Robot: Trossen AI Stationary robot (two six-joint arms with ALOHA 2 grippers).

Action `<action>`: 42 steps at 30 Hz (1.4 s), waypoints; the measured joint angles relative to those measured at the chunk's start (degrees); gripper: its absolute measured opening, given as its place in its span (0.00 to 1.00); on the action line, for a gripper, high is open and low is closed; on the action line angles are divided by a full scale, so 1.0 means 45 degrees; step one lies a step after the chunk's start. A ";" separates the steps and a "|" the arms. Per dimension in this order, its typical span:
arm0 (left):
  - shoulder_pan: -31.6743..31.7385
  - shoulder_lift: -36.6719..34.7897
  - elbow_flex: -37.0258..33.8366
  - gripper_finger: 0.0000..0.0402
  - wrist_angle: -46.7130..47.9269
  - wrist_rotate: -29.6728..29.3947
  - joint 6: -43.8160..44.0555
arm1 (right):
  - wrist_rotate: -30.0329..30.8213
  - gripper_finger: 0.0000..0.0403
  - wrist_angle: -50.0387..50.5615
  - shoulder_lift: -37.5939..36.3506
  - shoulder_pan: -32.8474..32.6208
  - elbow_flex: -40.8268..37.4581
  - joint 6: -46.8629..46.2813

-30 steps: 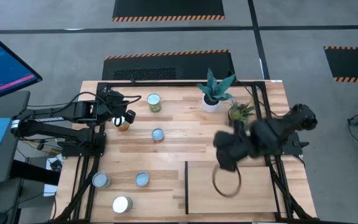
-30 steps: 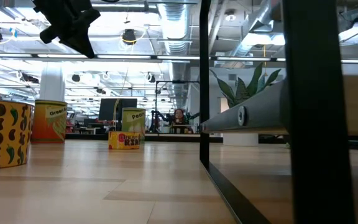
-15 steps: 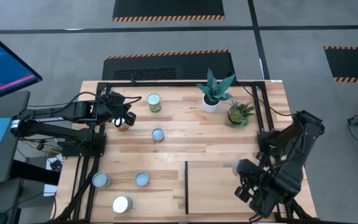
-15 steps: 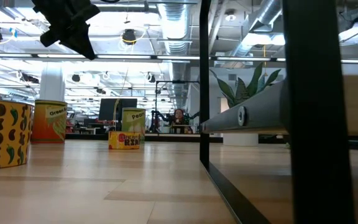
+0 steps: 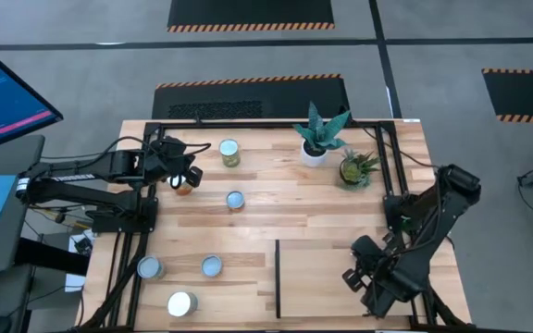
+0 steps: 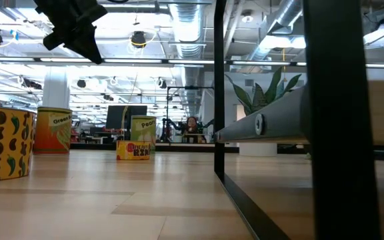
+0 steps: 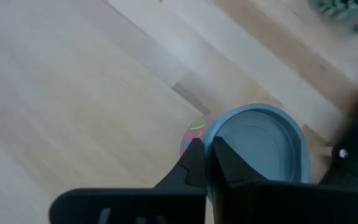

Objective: Pick and place cans onto a shelf
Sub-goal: Put the canned corn on the shelf, then move the green canned pears from the top left to the center of the table

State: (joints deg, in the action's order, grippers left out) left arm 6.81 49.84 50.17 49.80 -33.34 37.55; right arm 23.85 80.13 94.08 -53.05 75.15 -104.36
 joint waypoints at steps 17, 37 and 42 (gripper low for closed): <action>0.0000 0.0000 0.0003 0.00 -0.0005 0.0000 -0.0153 | -0.0915 0.10 -0.2353 -0.0014 -0.0297 -0.1242 -0.0130; 0.0000 0.0000 0.0004 0.00 -0.0005 -0.0021 -0.0061 | -0.2102 0.22 -0.2065 0.0006 -0.0394 -0.0448 -0.0163; 0.0005 0.0000 0.0000 0.00 -0.0010 -0.0092 -0.0061 | -0.2083 0.22 -0.0657 0.0006 -0.0392 0.0172 -0.0163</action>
State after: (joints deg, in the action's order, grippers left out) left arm 6.83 49.84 50.17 49.76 -33.76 37.28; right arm 14.48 77.18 94.11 -54.82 75.92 -105.10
